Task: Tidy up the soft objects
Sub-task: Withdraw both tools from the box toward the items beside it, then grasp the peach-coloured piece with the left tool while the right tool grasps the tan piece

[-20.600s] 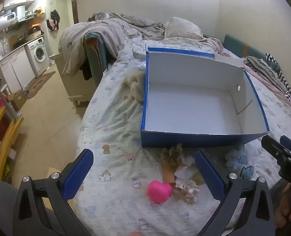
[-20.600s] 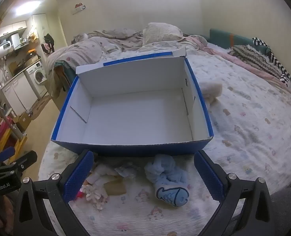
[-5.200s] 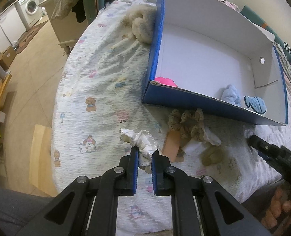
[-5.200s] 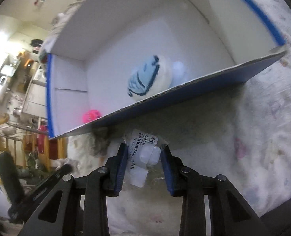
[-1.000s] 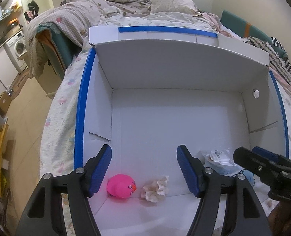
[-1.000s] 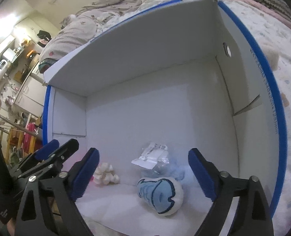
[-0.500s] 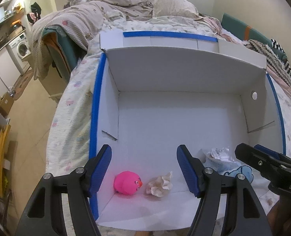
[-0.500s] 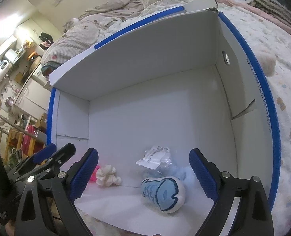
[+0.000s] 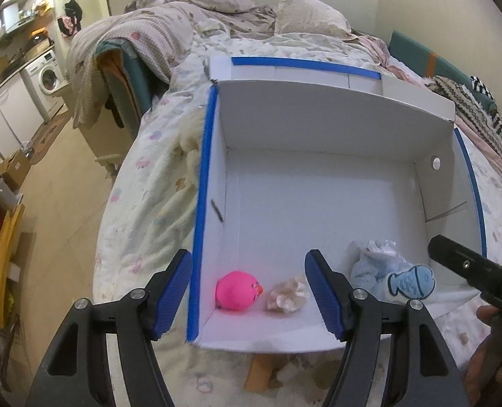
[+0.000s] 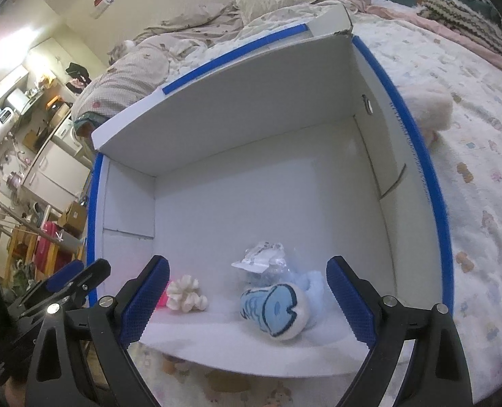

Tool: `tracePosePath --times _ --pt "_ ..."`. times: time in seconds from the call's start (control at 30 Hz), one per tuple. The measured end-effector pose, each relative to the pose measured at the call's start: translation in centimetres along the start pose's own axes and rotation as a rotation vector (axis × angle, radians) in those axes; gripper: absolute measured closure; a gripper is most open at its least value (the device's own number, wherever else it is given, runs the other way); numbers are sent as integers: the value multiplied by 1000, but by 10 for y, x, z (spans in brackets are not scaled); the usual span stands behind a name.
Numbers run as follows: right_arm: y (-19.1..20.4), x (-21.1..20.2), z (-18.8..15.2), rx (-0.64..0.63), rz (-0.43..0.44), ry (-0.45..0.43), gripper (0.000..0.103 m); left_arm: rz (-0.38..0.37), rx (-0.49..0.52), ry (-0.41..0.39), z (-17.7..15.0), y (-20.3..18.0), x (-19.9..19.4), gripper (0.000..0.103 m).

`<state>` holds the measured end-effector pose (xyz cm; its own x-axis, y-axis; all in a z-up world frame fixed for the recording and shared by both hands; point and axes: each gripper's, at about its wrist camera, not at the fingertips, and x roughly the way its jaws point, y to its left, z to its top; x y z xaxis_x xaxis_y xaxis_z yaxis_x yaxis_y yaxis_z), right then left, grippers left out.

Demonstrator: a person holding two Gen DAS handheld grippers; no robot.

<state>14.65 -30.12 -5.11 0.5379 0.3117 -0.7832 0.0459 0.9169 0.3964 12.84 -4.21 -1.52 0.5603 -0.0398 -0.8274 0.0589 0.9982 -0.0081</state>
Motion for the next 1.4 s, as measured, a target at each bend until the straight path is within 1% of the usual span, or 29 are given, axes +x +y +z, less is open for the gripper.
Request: tracePosePath --times 0.3,0.53,1.0,1.17,1.27,1.4 --pt "7 -17 -13 -49 -24 -21 3 14 -41 -4 -20 21 -19 37" --pt "7 -23 -27 -36 -22 -20 3 24 -73 9 -37 37 -27 37" --pt "4 -39 -56 -66 -40 -21 3 69 -69 47 -63 61 -26 37" --pt "-1 -35 -70 -20 -7 30 3 77 -106 79 -66 71 -19 37" --pt "2 -28 -75 -27 -27 59 3 67 -145 113 -66 78 -11 37" --pt "4 -16 -79 -32 -62 101 3 59 -169 182 -71 85 6 37"
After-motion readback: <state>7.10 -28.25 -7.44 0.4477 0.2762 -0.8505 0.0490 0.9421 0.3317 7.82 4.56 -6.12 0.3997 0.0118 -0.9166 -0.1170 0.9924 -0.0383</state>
